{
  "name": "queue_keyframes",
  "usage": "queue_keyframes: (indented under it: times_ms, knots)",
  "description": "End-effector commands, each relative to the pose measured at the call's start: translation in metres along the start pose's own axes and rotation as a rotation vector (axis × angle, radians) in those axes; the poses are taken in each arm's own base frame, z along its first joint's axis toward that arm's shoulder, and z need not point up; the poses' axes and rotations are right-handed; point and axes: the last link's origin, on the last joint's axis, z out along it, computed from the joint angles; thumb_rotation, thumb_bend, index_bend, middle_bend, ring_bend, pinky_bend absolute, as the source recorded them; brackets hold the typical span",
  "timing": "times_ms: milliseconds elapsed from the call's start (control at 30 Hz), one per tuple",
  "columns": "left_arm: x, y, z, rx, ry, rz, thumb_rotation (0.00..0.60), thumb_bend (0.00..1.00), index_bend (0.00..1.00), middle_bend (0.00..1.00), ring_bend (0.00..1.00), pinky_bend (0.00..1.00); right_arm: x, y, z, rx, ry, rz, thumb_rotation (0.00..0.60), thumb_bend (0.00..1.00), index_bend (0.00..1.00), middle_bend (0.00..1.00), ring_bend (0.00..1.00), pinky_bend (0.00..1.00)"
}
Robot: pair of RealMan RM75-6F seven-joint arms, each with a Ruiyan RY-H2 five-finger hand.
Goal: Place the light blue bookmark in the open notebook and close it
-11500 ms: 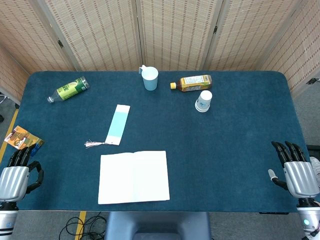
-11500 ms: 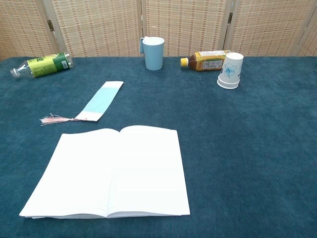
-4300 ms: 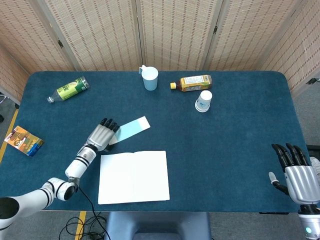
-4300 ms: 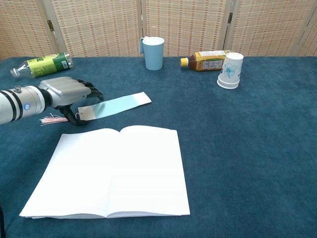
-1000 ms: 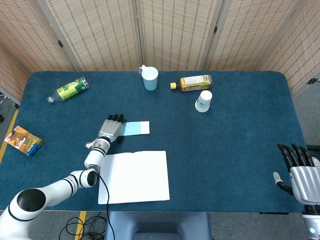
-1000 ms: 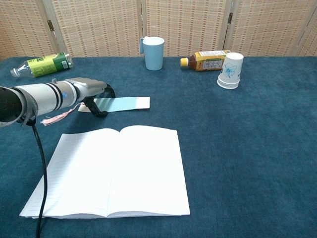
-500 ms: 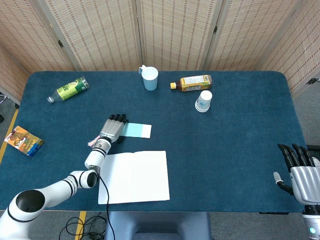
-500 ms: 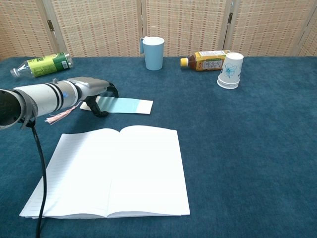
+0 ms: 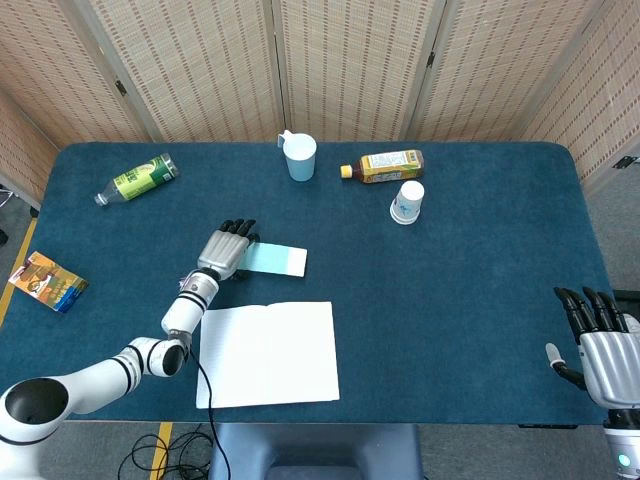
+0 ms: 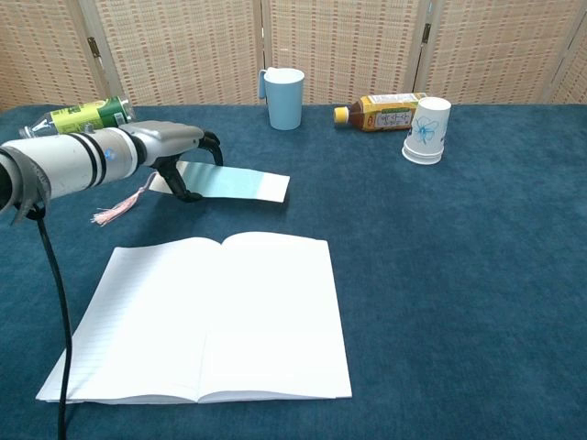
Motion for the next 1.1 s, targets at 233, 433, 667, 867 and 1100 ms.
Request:
queue_keyframes:
  times_ms: [233, 433, 667, 867, 1100]
  knots:
    - [0.027, -0.002, -0.024, -0.117, 0.059, -0.018, 0.599, 0.34, 0.36, 0.07, 0.05, 0.11, 0.001, -0.001, 0.001, 0.007, 0.003, -0.002, 0.600, 0.29, 0.08, 0.16, 0.06, 0.10]
    - [0.035, 0.006, -0.047, -0.230, 0.067, 0.027, 0.599, 0.34, 0.36, 0.07, 0.05, 0.11, 0.000, -0.003, 0.002, 0.015, 0.000, 0.001, 0.600, 0.29, 0.08, 0.16, 0.06, 0.10]
    - [0.029, 0.029, -0.060, -0.338, 0.032, 0.083, 0.600, 0.34, 0.37, 0.07, 0.05, 0.11, -0.002, -0.002, 0.001, 0.010, -0.006, 0.006, 0.600, 0.29, 0.08, 0.16, 0.06, 0.10]
    - [0.022, 0.049, -0.064, -0.416, 0.002, 0.137, 0.600, 0.34, 0.37, 0.07, 0.05, 0.11, -0.002, 0.000, 0.000, -0.001, -0.005, 0.005, 0.600, 0.29, 0.08, 0.16, 0.06, 0.10]
    - [0.016, 0.069, -0.068, -0.502, -0.021, 0.215, 0.600, 0.34, 0.36, 0.07, 0.05, 0.11, -0.004, 0.001, 0.000, -0.004, -0.009, 0.009, 0.600, 0.29, 0.08, 0.16, 0.06, 0.10]
